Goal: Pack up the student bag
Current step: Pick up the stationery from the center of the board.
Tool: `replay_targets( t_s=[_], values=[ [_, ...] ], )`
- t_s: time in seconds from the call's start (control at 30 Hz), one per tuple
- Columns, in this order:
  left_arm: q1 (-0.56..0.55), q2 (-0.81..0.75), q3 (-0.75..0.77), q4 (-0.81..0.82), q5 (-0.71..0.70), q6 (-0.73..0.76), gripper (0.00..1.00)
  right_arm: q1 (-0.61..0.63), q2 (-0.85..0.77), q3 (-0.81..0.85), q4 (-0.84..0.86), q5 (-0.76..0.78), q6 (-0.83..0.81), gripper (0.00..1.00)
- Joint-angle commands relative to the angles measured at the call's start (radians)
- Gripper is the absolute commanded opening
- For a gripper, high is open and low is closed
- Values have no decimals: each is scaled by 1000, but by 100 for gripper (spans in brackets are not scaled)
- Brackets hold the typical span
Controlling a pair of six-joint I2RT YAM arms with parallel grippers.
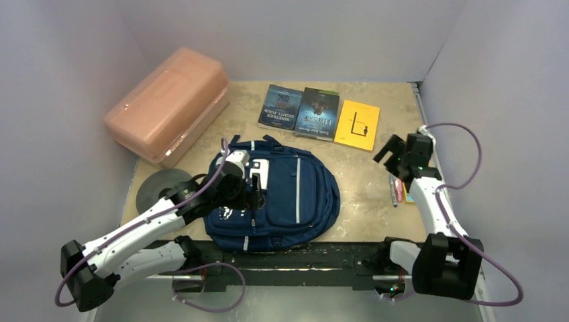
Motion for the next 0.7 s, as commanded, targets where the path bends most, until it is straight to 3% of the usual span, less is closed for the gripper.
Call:
replay_targets(
  t_s=[0.0,0.13,0.37,0.67],
  values=[
    [-5,-62,85,11,91,72,88,-193,38,-38,-4,-76,53,89],
    [-5,-102,114,1,157,113,91,-273,58,-65,-4,-84,81,86],
    [-4,-156,137,-15,220,177,92,-277,39,-93,-31,15,103,86],
    [-5,-209,123,-14,263,183,93,-278,63,-149,-12,-2,148,87]
  ],
)
